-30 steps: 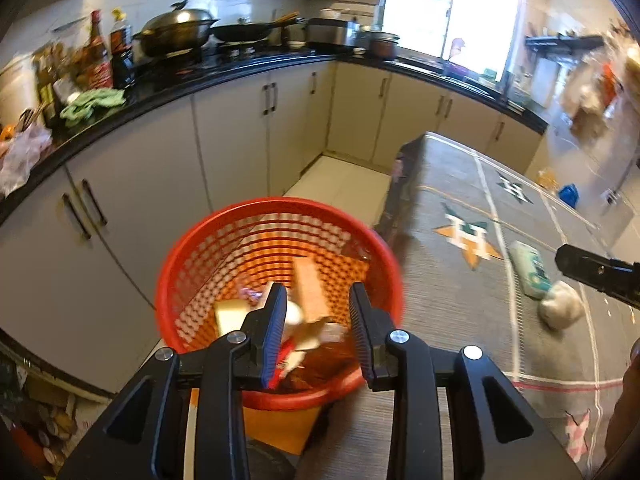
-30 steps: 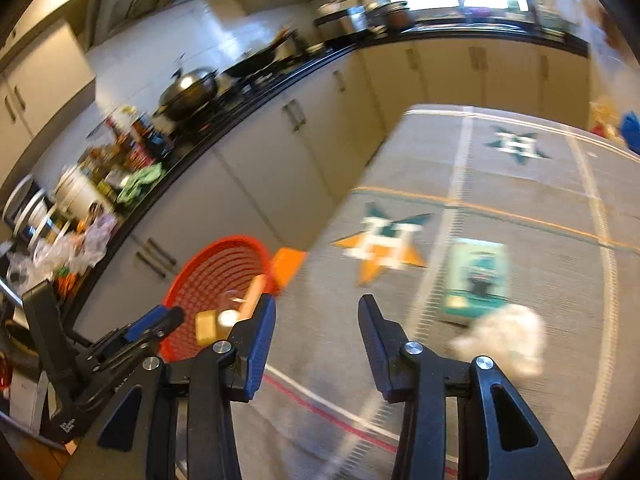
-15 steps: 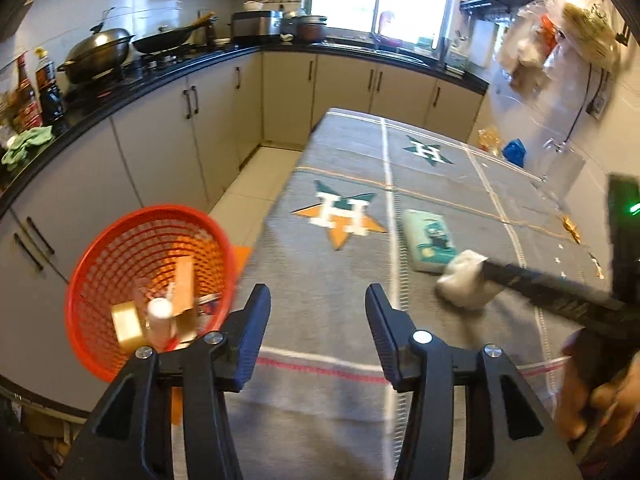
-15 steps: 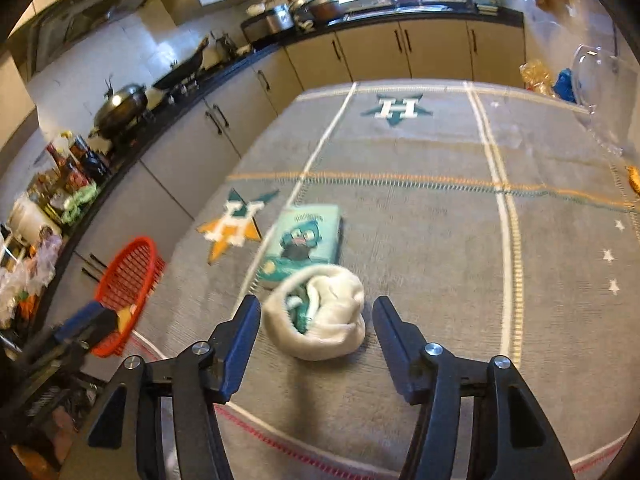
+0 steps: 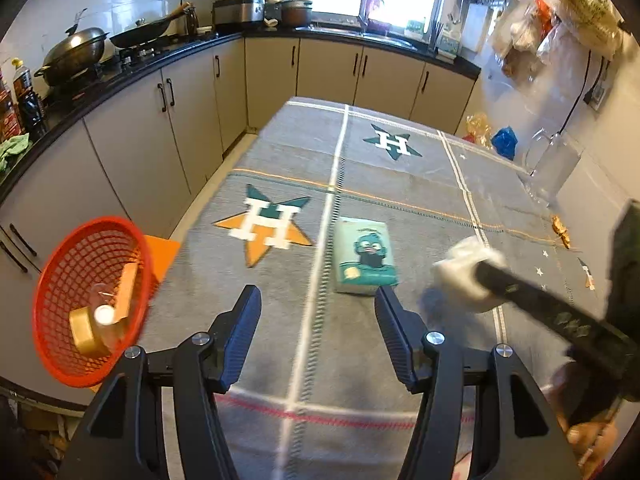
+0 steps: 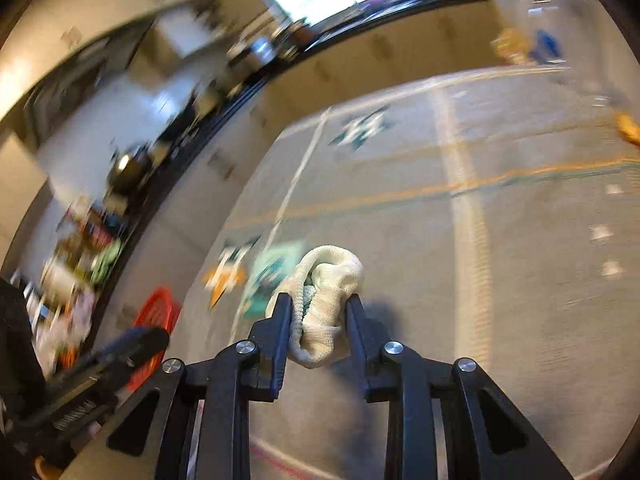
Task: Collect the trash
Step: 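Move both tools back over the cloth and teal snack bag, then grasp the white cloth with the right tool while the left tool grasps the teal snack bag, then carry the white cloth and teal snack bag with both tools over the red basket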
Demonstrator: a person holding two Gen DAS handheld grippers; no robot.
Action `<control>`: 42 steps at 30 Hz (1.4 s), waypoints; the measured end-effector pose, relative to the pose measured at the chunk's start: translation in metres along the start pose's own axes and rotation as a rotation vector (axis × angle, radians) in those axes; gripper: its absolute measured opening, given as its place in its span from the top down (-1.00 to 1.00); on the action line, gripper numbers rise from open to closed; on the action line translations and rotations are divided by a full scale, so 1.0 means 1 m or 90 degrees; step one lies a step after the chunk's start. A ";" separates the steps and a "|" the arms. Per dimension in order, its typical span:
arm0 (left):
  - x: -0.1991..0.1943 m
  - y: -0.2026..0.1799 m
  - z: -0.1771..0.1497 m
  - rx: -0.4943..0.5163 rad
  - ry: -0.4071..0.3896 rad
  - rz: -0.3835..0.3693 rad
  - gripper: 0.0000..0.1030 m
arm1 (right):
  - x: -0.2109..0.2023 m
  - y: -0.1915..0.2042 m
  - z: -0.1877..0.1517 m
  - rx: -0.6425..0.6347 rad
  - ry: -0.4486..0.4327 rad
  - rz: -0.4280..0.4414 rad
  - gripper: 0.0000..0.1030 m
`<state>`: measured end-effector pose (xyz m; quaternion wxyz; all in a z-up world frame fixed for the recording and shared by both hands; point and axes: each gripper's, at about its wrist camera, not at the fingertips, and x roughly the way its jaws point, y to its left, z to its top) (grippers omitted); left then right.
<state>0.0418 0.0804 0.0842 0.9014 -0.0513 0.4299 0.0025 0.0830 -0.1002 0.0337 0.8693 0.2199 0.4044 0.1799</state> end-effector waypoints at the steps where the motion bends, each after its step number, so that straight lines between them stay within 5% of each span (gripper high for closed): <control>1: 0.006 -0.005 0.002 0.000 0.004 0.004 -0.12 | -0.004 -0.006 0.002 0.009 -0.009 -0.007 0.43; 12: 0.080 -0.051 0.014 0.027 0.035 0.108 -0.33 | -0.015 -0.022 0.004 0.038 -0.025 -0.045 0.43; 18: 0.098 -0.059 0.014 0.061 0.036 0.125 -0.33 | -0.018 -0.026 0.003 0.042 -0.032 -0.049 0.42; 22: 0.106 -0.053 0.012 0.059 0.043 0.107 0.00 | -0.016 -0.027 0.001 0.039 -0.026 -0.054 0.42; 33: 0.068 -0.020 -0.015 0.035 -0.011 0.039 0.30 | -0.005 -0.005 -0.007 -0.022 -0.013 -0.054 0.42; 42: 0.040 -0.014 -0.024 0.029 -0.105 0.064 0.30 | 0.013 0.021 -0.022 -0.102 0.002 -0.065 0.42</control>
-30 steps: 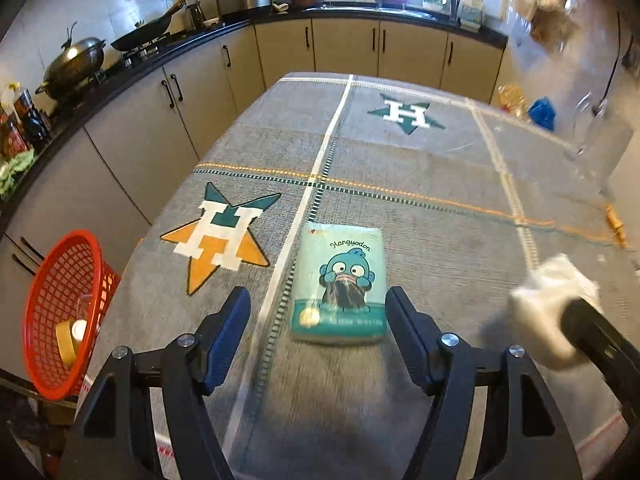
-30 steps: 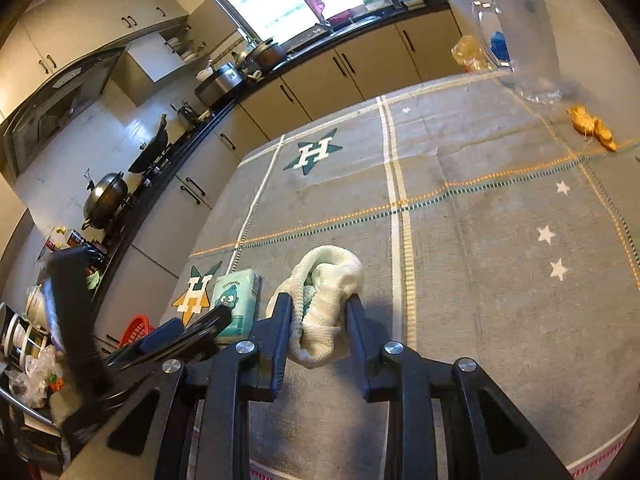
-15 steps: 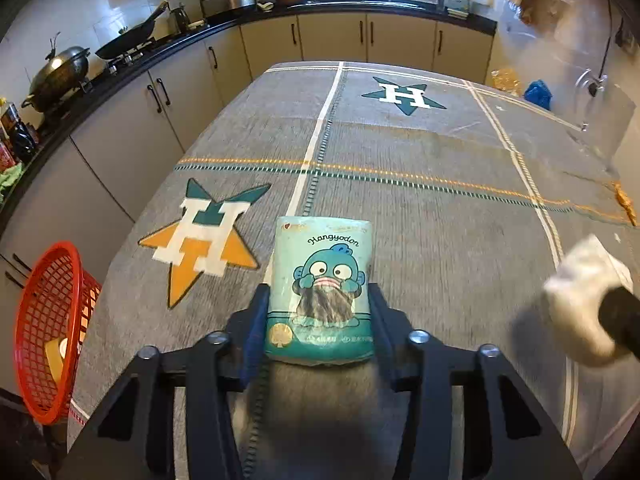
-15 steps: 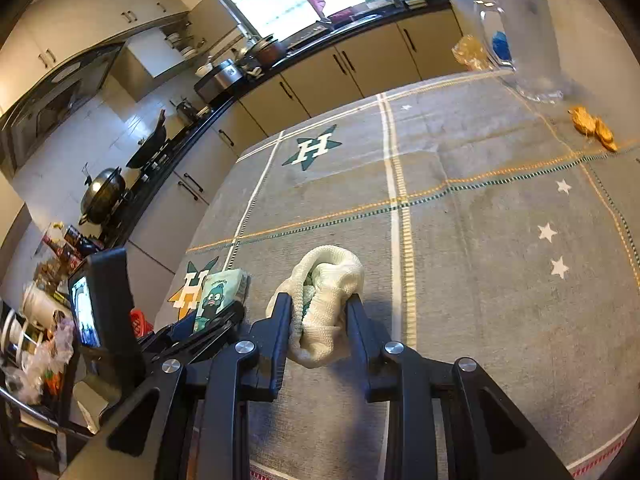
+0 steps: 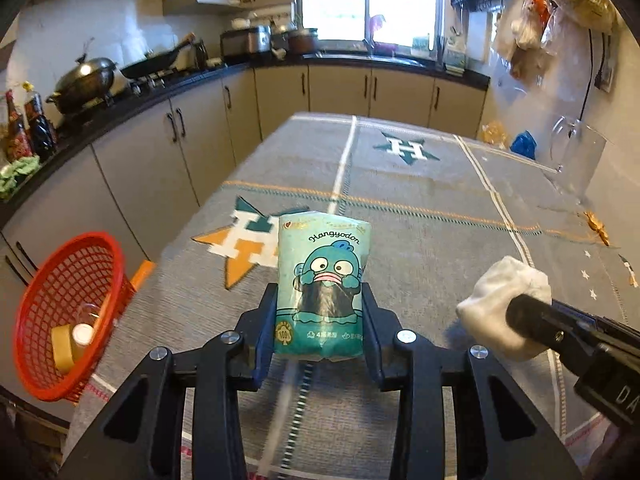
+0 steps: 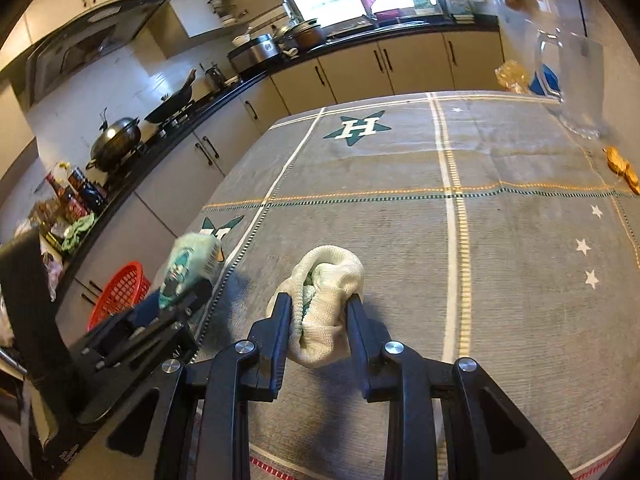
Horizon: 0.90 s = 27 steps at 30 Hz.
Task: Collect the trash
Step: 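Carry the white cloth and teal snack bag with both tools over the red basket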
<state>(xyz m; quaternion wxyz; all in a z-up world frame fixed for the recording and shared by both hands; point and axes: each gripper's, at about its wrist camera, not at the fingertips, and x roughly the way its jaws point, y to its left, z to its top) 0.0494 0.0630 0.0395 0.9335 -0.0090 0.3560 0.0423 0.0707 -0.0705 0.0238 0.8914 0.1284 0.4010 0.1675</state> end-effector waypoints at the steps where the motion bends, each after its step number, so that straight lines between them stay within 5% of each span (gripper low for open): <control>1: -0.001 0.000 0.000 0.000 -0.006 0.001 0.30 | 0.001 0.001 -0.001 -0.003 0.000 -0.001 0.42; 27: -0.018 0.013 -0.004 -0.018 -0.039 0.039 0.29 | -0.019 0.006 0.000 -0.012 -0.048 0.025 0.42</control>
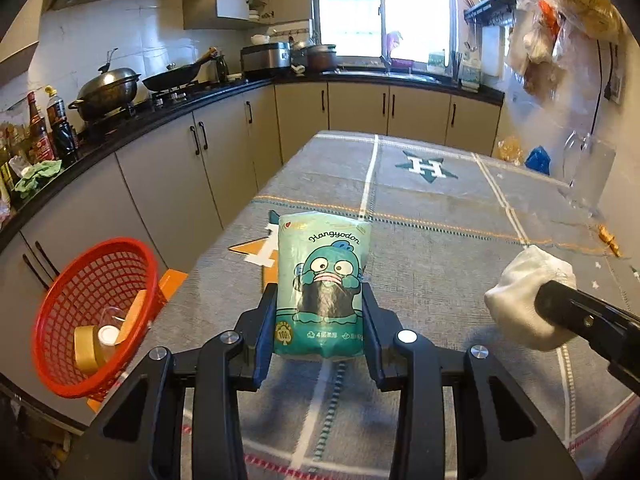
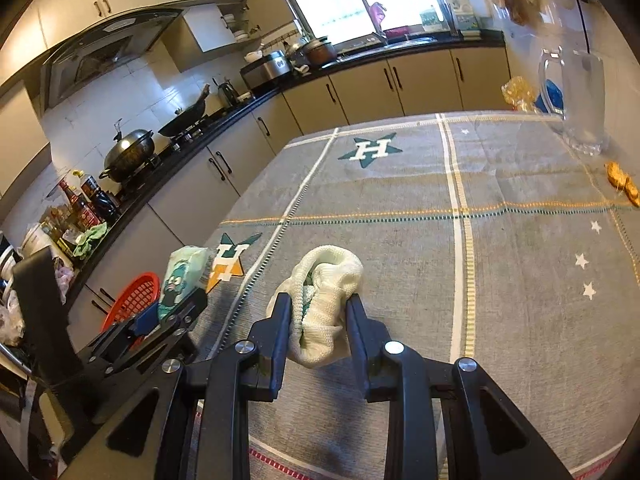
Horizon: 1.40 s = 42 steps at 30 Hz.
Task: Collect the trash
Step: 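Carry the white cloth and teal snack bag with both tools over the red basket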
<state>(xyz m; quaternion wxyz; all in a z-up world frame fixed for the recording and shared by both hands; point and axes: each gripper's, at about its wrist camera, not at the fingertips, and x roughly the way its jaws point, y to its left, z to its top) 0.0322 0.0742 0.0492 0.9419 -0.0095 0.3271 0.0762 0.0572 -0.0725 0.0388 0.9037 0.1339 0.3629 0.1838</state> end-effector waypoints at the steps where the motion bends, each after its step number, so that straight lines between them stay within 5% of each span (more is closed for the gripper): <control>1: -0.003 0.003 0.000 0.000 -0.002 0.003 0.29 | -0.002 0.002 0.000 -0.005 -0.006 0.001 0.42; 20: -0.070 0.107 -0.002 -0.092 -0.047 0.034 0.28 | 0.004 0.099 -0.006 -0.078 0.047 0.088 0.42; 34: -0.067 0.210 -0.011 -0.217 -0.039 0.055 0.28 | 0.039 0.197 -0.009 -0.151 0.096 0.139 0.41; 42: -0.050 0.237 -0.018 -0.263 -0.016 0.048 0.28 | 0.068 0.231 -0.020 -0.182 0.125 0.151 0.41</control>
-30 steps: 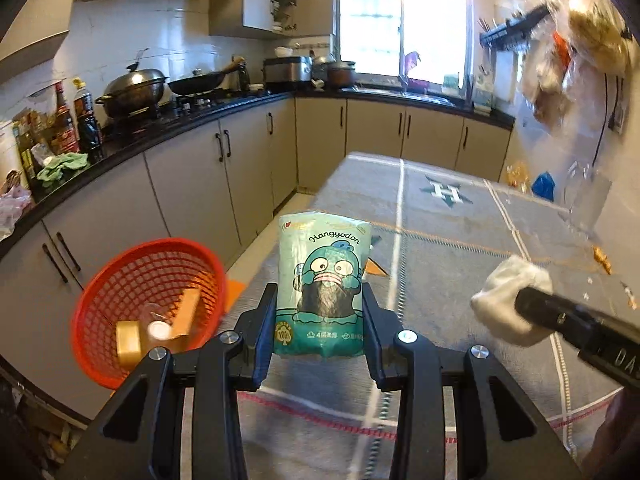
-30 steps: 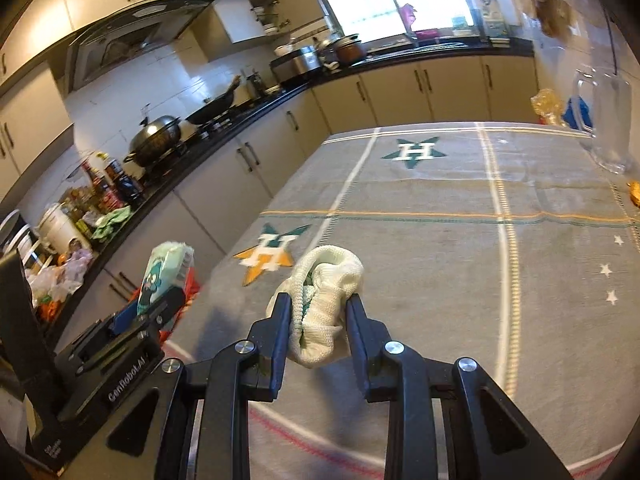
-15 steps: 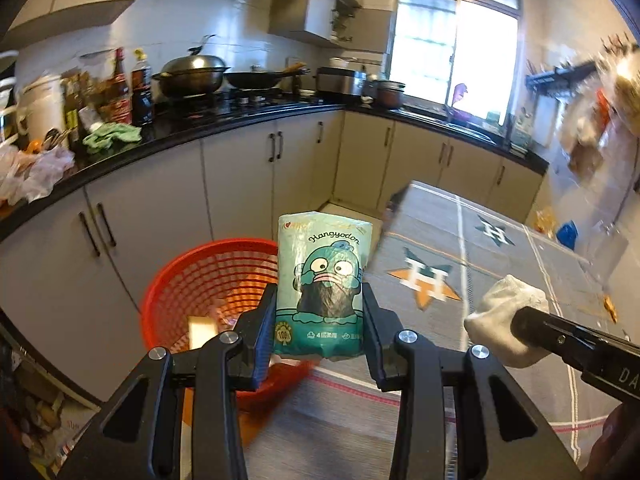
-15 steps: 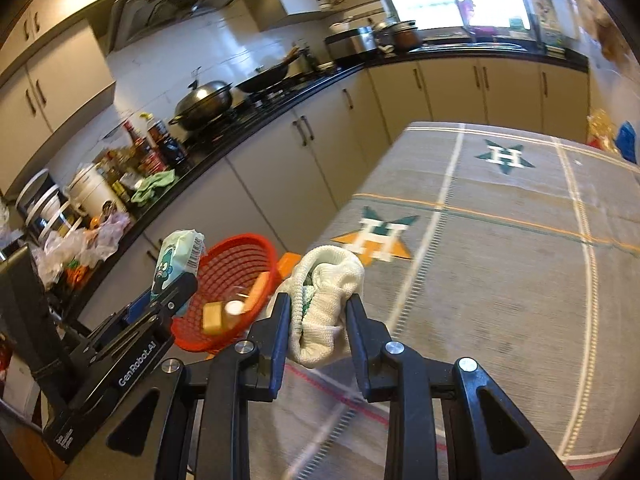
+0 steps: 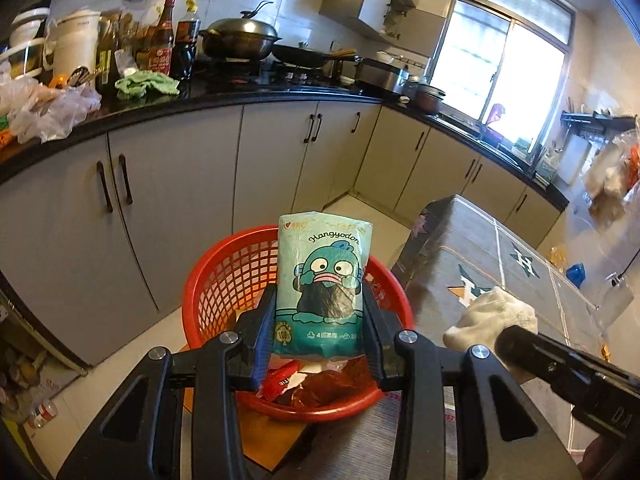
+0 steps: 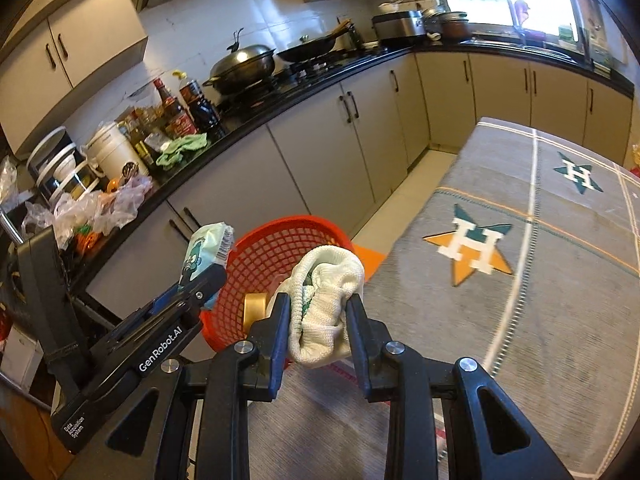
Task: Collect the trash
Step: 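Carry the white cloth and teal snack bag with both tools over the red basket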
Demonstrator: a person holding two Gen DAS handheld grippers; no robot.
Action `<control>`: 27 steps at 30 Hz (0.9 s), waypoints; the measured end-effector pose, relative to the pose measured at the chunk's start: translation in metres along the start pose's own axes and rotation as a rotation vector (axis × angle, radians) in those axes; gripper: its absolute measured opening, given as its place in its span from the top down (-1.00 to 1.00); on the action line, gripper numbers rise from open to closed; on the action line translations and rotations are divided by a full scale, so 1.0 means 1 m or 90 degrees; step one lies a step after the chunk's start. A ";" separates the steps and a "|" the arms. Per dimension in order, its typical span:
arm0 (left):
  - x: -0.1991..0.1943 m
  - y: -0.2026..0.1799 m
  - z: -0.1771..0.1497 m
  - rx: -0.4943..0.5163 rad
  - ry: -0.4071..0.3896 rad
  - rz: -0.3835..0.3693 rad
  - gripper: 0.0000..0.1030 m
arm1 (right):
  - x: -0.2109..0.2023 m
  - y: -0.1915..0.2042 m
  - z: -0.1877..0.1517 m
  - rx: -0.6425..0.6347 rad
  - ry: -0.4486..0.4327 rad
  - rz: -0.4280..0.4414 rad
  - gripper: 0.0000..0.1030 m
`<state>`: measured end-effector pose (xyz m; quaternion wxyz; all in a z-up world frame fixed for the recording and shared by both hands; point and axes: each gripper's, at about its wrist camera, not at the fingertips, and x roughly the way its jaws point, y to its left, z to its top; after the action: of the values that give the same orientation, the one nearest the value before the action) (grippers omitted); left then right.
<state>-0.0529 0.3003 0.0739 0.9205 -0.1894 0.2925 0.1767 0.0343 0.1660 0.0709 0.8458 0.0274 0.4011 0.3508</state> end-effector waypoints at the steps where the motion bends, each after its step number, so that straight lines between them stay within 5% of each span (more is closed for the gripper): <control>1: 0.002 0.002 0.000 -0.003 0.001 0.001 0.28 | 0.003 0.001 0.000 -0.002 0.003 0.000 0.41; 27: 0.053 0.025 0.002 -0.036 0.076 0.005 0.26 | 0.056 0.008 0.022 0.004 0.030 0.000 0.35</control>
<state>-0.0224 0.3341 0.0370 0.8950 -0.2244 0.3427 0.1765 0.0688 0.2114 0.0514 0.8359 0.0215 0.4220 0.3503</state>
